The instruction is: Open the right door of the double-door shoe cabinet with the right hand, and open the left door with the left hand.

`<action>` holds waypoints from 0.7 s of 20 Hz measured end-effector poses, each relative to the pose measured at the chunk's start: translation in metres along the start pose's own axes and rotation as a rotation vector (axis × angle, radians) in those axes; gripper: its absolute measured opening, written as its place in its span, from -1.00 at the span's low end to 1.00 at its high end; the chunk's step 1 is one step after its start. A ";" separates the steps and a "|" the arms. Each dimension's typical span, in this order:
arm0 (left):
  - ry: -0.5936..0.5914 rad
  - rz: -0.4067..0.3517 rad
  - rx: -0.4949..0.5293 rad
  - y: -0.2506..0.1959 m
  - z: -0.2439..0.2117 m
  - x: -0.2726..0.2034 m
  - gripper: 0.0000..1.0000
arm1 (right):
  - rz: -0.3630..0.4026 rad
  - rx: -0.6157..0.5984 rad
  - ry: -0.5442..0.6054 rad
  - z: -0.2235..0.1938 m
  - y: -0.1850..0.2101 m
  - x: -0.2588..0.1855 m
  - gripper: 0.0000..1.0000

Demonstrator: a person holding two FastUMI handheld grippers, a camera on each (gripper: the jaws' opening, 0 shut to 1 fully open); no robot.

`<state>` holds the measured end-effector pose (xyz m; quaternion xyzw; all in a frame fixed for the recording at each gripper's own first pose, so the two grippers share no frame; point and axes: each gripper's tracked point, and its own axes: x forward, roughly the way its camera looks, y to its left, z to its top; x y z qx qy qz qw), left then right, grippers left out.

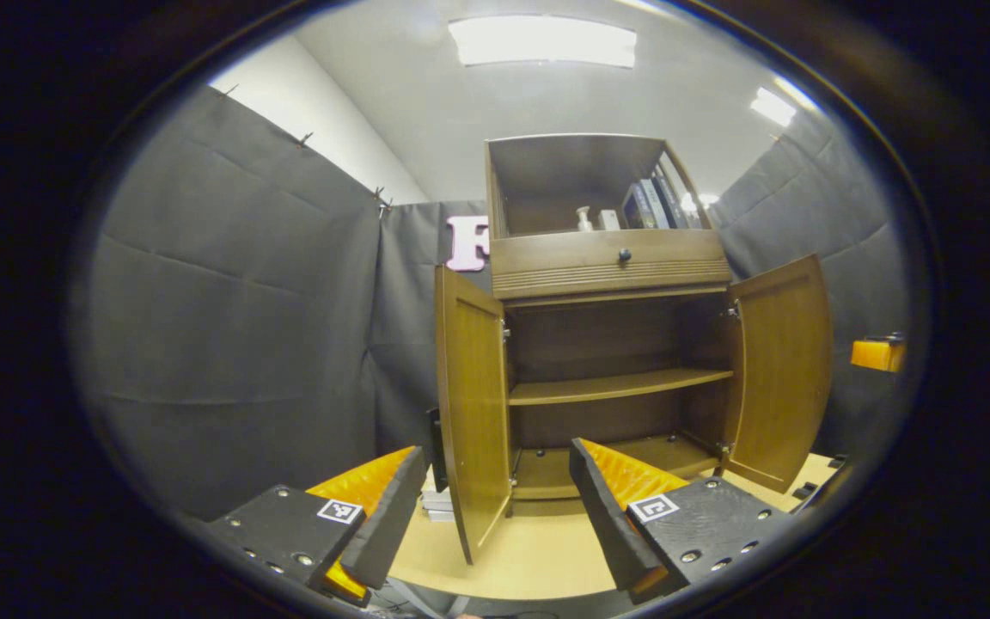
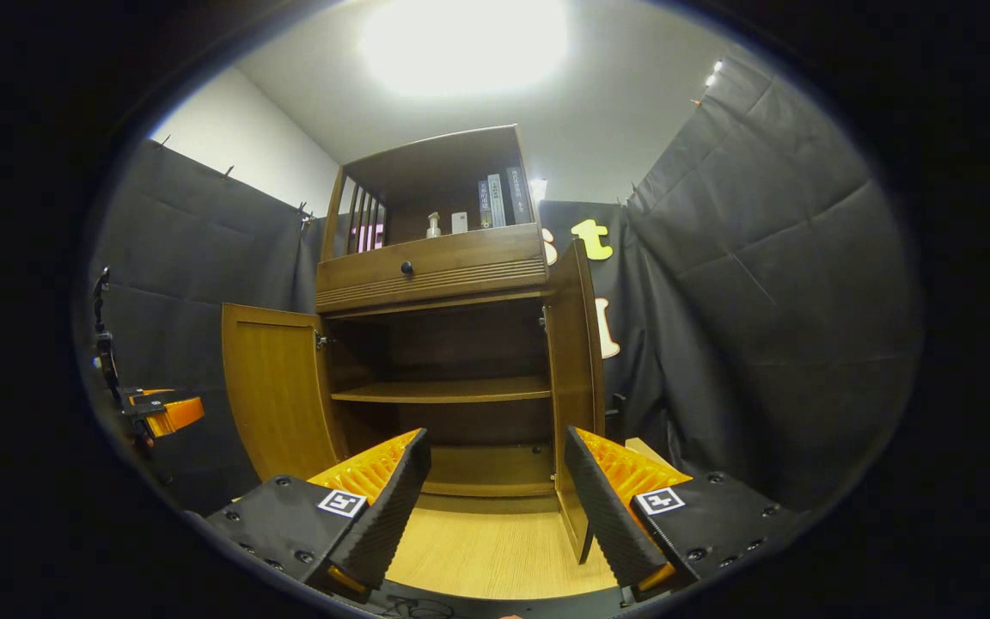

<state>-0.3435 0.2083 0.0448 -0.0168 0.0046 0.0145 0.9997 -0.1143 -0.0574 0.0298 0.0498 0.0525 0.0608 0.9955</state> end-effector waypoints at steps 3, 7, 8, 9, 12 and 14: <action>-0.002 0.015 -0.004 0.005 0.002 0.003 0.94 | 0.003 -0.003 0.003 -0.001 0.001 0.004 0.86; 0.002 0.025 0.005 0.007 0.001 0.005 0.94 | 0.009 -0.002 0.008 -0.003 0.002 0.010 0.86; 0.002 0.027 0.007 0.006 0.001 0.007 0.94 | 0.011 -0.004 0.007 -0.002 0.003 0.012 0.96; 0.003 0.026 0.009 0.005 0.001 0.008 0.94 | 0.010 -0.008 0.006 -0.002 0.002 0.014 0.96; 0.005 0.024 0.019 0.002 0.000 0.012 0.94 | 0.007 -0.019 0.008 -0.004 -0.001 0.017 0.96; 0.000 0.028 0.021 0.001 0.001 0.015 0.94 | 0.002 -0.016 0.006 -0.004 -0.003 0.020 0.86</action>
